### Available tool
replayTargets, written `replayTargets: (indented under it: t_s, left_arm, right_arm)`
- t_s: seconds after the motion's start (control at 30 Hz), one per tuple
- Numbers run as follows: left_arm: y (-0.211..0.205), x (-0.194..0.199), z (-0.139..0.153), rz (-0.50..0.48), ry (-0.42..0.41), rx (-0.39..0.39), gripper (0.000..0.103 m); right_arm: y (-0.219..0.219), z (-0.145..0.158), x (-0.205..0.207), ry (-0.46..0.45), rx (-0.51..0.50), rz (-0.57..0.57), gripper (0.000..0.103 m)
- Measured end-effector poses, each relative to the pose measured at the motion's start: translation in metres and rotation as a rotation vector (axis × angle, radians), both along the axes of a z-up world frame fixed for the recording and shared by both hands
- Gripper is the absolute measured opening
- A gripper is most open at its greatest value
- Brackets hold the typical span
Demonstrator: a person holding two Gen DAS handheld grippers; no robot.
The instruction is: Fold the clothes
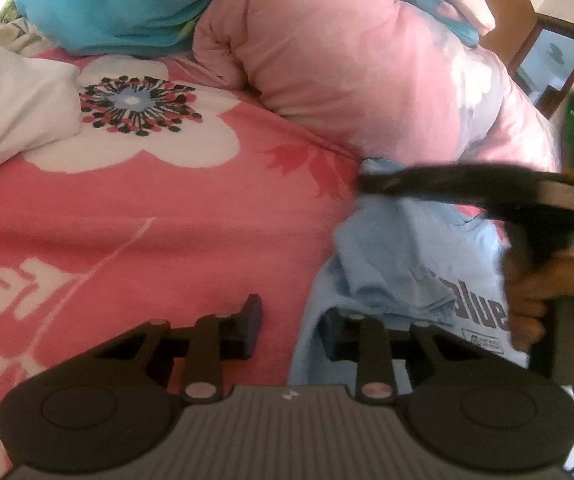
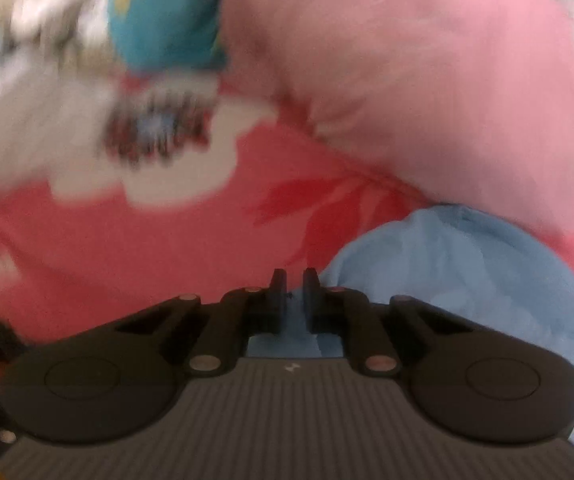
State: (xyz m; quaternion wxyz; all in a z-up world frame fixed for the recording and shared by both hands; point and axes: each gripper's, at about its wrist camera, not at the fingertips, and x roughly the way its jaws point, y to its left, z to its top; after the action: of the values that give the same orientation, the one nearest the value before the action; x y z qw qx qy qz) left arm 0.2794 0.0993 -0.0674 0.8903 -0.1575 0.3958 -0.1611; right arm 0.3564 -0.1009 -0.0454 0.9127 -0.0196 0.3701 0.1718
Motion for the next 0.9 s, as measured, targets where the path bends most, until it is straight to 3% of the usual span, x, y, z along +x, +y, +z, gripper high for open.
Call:
replayTargets:
  t_s: [0.13,0.2,0.4,0.47,0.6,0.77,0.83,0.9]
  left_arm:
    - [0.0,0.0,0.001,-0.002,0.004,-0.004,0.03]
    - [-0.002,-0.001,0.001,-0.001,0.001,0.002,0.03]
    - [-0.002,0.0,0.0,0.001,-0.001,0.007,0.03]
    - [-0.004,0.0,0.0,0.0,-0.004,0.013,0.03]
    - [-0.005,-0.001,0.0,-0.003,-0.011,0.024,0.03]
    - [-0.004,-0.001,-0.001,-0.007,-0.013,0.024,0.03]
    - [-0.004,-0.001,-0.001,-0.009,-0.013,0.022,0.03]
    - [-0.003,-0.001,-0.001,-0.011,-0.013,0.022,0.03]
  right_arm:
    - [-0.057,0.011,-0.025,-0.034,0.325,-0.15,0.006]
    - [-0.091,-0.004,-0.039,0.0,0.435,-0.26,0.004]
    - [-0.149,-0.035,-0.065,0.103,0.545,-0.481,0.007]
    - [-0.144,-0.022,-0.069,0.046,0.506,-0.451,0.008]
    - [-0.095,0.011,-0.059,-0.013,0.344,-0.237,0.01]
    - [-0.01,0.024,-0.037,-0.002,0.108,0.008,0.059]
    - [0.016,0.019,-0.03,0.013,0.018,0.073,0.062]
    - [0.027,0.013,-0.024,0.036,-0.05,0.097,0.058]
